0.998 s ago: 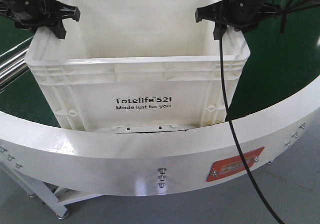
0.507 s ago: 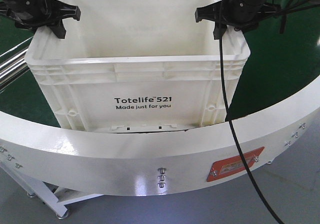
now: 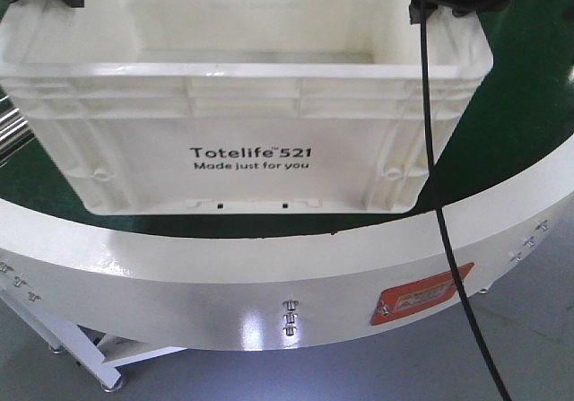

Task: Place moving items into box and shelve
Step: 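Lift the tote off the conveyor with both grippers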

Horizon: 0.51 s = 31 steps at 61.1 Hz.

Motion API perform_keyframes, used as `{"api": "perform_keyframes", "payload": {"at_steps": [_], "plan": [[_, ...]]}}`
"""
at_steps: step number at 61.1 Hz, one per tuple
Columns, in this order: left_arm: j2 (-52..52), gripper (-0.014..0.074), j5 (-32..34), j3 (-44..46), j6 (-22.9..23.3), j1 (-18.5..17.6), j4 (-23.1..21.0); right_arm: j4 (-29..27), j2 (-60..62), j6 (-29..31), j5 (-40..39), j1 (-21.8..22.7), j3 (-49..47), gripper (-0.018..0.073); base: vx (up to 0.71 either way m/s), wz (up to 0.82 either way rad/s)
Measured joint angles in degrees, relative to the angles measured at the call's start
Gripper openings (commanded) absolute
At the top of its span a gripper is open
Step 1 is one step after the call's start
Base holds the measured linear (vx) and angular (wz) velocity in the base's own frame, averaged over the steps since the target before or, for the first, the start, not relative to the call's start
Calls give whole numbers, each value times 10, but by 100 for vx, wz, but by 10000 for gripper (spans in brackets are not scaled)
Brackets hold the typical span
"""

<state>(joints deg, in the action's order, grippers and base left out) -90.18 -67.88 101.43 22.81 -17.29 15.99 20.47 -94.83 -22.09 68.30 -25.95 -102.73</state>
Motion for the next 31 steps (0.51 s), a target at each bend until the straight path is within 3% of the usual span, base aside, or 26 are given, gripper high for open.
{"api": "perform_keyframes", "payload": {"at_steps": [8,31], "plan": [[66,93,23,-81,41,-38,42,3,58,-27,-22,-16,83,84,0,0],[251,95,92,-330,156,-126,88,31,217,-101,-49,-85,288,84,0,0]]}}
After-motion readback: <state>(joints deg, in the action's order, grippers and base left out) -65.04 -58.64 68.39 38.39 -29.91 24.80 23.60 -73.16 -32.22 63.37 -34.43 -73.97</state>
